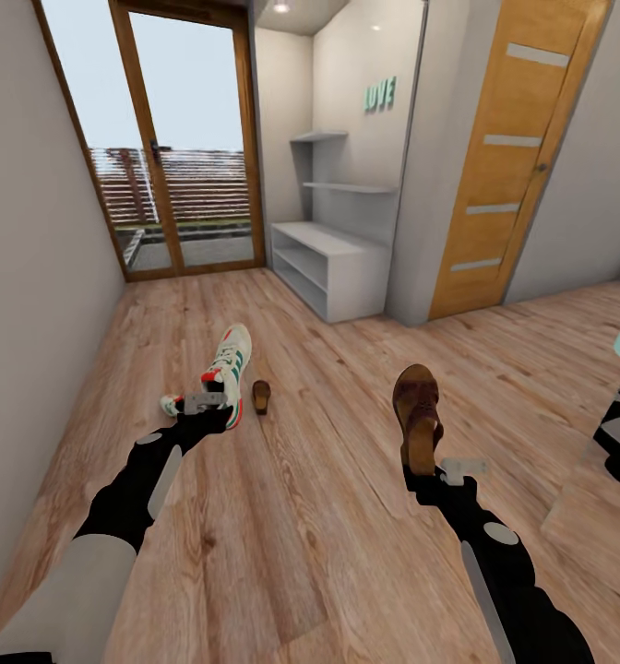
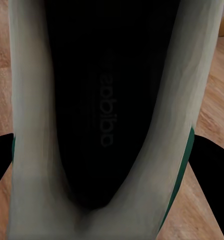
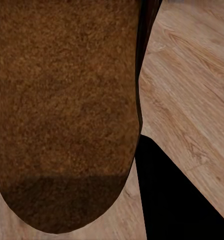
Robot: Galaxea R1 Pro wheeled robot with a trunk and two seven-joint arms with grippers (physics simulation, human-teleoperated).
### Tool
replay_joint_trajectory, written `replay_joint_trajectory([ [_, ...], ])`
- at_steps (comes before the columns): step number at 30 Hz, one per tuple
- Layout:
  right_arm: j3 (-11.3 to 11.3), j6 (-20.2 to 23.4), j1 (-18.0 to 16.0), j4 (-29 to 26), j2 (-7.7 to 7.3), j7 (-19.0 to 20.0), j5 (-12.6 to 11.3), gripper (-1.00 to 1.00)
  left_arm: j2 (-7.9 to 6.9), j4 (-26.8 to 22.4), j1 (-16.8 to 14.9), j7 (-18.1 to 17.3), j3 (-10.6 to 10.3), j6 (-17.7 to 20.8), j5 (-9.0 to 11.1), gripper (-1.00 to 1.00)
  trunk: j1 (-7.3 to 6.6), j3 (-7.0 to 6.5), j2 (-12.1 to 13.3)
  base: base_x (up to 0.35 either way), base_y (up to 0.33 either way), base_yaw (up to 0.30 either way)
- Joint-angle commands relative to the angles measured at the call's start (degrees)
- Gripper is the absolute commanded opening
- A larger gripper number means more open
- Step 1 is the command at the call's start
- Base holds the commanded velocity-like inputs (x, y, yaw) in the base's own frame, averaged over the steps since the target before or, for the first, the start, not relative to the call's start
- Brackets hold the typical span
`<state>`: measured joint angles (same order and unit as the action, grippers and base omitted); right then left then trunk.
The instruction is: Pick up the two gym shoes and the two sandals from the corridor floor and place them onto the hallstand (shoe rack) in the corridor, making sure they are on the rack and not on the floor. Arrange them so the two gym shoes are next to each other and the two sandals are next to each other.
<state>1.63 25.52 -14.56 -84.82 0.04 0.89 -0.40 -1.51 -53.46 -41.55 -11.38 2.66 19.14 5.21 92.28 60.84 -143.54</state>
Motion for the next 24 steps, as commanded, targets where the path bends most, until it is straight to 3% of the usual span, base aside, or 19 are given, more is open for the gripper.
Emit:
replay_joint_trajectory([
  [1,0.0,0.3,0.0,-0.1,-0.01,0.0,-0.2,-1.0,0.01,-0.1,0.0,-0.1,0.1,0.5,0.5,-1.0,0.01,-0.04,0.0,0.236,-0.079,0.0],
  [18,0.0,0.3,0.0,-0.1,-0.04,0.0,-0.2,-1.0,0.01,-0.1,0.0,-0.1,0.1,0.5,0.5,-1.0,0.01,-1.64,0.0,0.304,-0.151,0.0],
  [24,0.0,0.3,0.0,-0.1,-0.04,0.0,-0.2,-1.0,0.01,-0.1,0.0,-0.1,0.1,0.5,0.6,-1.0,0.01,-2.21,0.0,0.32,-0.044,0.0],
])
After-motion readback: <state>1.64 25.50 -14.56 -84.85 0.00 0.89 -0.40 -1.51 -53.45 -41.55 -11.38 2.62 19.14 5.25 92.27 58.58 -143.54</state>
